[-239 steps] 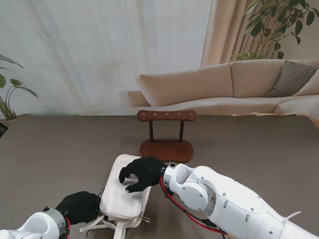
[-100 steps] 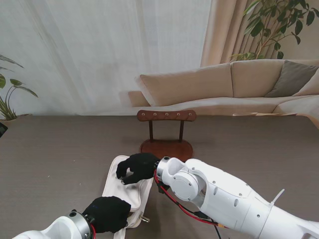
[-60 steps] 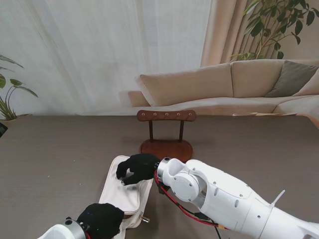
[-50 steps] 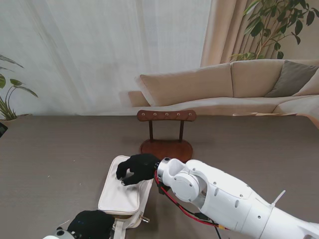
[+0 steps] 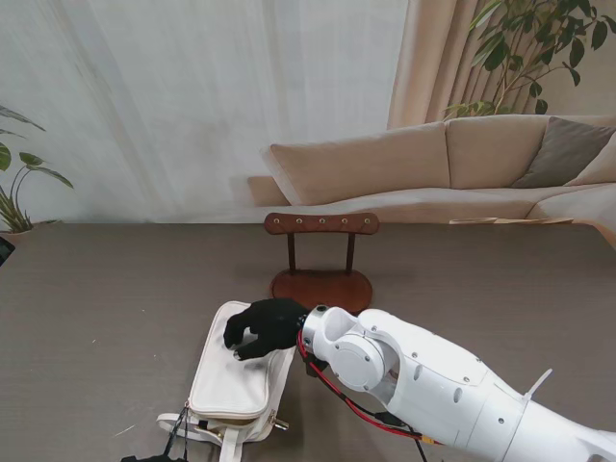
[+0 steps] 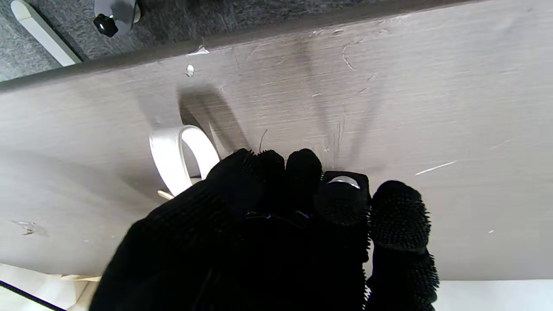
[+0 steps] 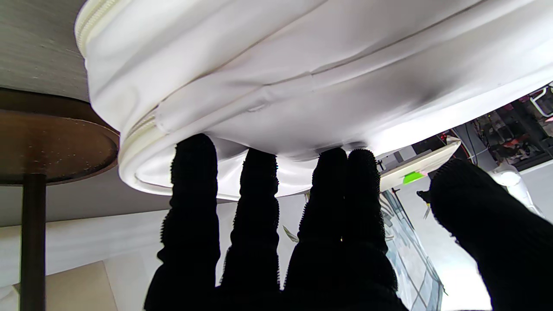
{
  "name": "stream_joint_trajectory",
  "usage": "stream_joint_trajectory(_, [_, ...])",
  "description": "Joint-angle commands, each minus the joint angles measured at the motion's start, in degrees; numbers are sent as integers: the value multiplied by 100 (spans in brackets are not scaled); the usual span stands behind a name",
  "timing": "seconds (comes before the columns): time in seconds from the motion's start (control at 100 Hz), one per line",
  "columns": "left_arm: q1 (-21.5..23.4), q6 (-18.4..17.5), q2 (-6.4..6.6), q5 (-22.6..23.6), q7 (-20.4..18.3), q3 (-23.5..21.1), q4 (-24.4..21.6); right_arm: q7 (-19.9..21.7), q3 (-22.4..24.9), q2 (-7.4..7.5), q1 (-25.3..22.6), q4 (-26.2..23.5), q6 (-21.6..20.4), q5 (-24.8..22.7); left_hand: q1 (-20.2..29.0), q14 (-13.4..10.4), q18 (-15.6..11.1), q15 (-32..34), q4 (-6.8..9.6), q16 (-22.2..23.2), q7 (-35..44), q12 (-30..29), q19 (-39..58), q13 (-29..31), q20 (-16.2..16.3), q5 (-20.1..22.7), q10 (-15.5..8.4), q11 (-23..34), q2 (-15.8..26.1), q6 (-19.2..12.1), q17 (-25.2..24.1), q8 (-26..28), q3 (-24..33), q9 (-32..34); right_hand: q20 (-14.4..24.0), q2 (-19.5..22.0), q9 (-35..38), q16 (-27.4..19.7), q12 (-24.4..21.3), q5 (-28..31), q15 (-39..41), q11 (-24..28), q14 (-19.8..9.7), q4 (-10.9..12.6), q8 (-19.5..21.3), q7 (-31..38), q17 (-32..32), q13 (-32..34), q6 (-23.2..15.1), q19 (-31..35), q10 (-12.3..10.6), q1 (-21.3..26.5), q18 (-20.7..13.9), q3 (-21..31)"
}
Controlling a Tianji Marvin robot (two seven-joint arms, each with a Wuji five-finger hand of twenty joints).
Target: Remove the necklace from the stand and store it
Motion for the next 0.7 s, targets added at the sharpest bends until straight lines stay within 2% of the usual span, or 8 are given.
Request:
stream_joint_trajectory(0.0, [224, -18, -41, -18, 15, 66, -386, 322, -269, 28, -275, 274, 28, -47, 134, -129, -20, 138, 25, 100, 250, 74, 150, 73, 15, 119, -60, 265, 123, -421, -53, 16, -12, 432, -129, 130, 14, -159, -577, 34, -186, -817, 166, 65, -41, 35, -2151, 250, 100, -345, 1230, 1, 2, 126])
stream_joint_trajectory(0.19, [578, -107, -90, 79, 920, -20, -386, 311, -285, 21, -280, 304, 15, -32, 113, -145, -44, 143, 20, 99, 252, 73, 152, 85, 13, 129, -70, 259, 110, -448, -19, 18, 16, 451, -123, 133, 2, -157, -579, 30, -184, -821, 184, 65, -40, 32, -2152, 255, 102, -350, 1236, 0, 5, 125])
stream_joint_trajectory(0.27, [612, -162, -110, -32, 1159, -72, -359, 300, -278, 20, -301, 317, -3, -15, 110, -125, -41, 134, 19, 95, 248, 68, 149, 78, 11, 140, -56, 248, 97, -439, -18, 14, 26, 450, -123, 80, -44, -155, -583, -28, -187, -834, 288, 48, -46, 9, -2166, 249, 75, -361, 1263, -27, 58, 71])
stream_joint_trajectory(0.46, [280, -261, -110, -486, 1063, -59, -257, 266, -122, 53, -437, 175, -52, -18, 97, -101, -4, 87, 12, 69, 237, 59, 137, 89, 3, 152, -62, 233, 94, -427, -3, 8, 50, 462, -95, 33, -392, -101, -573, -410, -270, -841, 835, 35, -135, -217, -2212, 162, 0, -444, 1351, -96, 339, -311])
stream_joint_trajectory(0.69, [-331, -422, -86, -1045, 751, 5, -112, 141, 366, 118, -794, -323, -27, -144, 89, -81, 13, 53, 8, 51, 234, 58, 127, 98, -5, 160, -53, 228, 80, -426, -3, 16, 67, 466, -54, 83, -869, -122, -590, -761, -539, -884, 1182, 62, -244, -431, -2239, -35, -64, -598, 1359, -190, 568, -718])
